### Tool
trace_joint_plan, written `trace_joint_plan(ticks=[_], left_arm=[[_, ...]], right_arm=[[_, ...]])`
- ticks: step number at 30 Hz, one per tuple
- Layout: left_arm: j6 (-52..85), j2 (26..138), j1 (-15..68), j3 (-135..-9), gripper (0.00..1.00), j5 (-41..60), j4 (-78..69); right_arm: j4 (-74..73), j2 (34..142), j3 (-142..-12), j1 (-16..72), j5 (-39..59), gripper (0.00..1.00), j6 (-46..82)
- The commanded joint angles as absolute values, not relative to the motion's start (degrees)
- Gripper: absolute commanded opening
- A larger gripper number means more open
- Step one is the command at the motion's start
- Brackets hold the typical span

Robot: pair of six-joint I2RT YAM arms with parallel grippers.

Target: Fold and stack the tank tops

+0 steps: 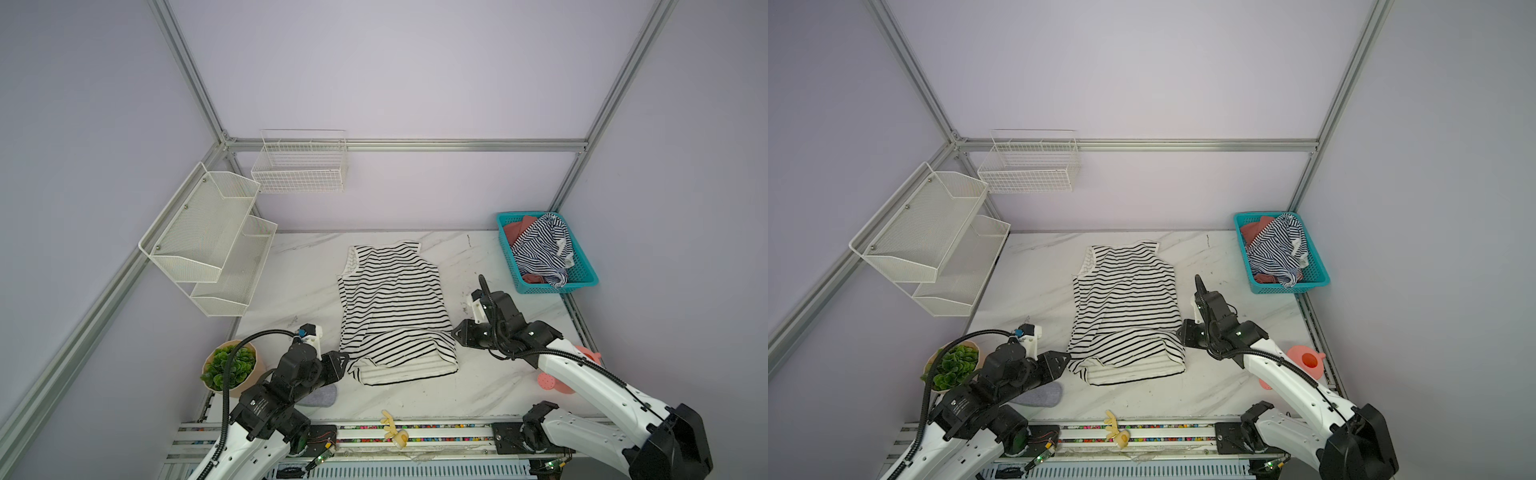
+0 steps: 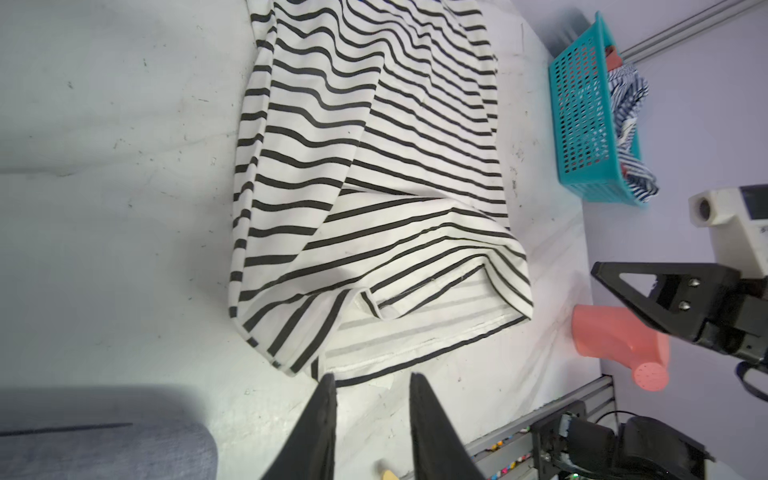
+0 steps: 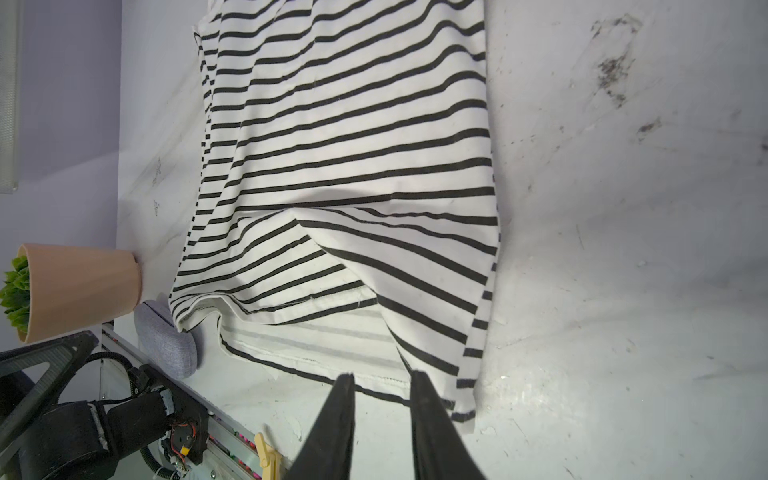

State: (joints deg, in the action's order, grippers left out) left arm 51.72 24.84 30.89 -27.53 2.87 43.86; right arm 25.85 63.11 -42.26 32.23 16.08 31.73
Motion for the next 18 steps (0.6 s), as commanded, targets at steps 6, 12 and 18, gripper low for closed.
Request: trace_joint_plan(ticks=[6, 12, 18], left_arm=[[47.42, 43.72, 31.53, -34.30, 0.41, 4.04, 39.53], [46.50, 48.89, 31.62, -36.28, 0.46, 2.05, 39.05], [47.10, 51.82, 31.82, -35.71, 0.48, 2.11, 37.53]], right_arm=[[24.46, 72.07, -44.73, 36.27, 14.01, 0.42, 30.95], [25.64, 71.35, -44.41, 36.52, 12.42, 0.48, 30.91], [24.08, 73.66, -43.79, 37.09, 13.07, 0.49, 30.52]])
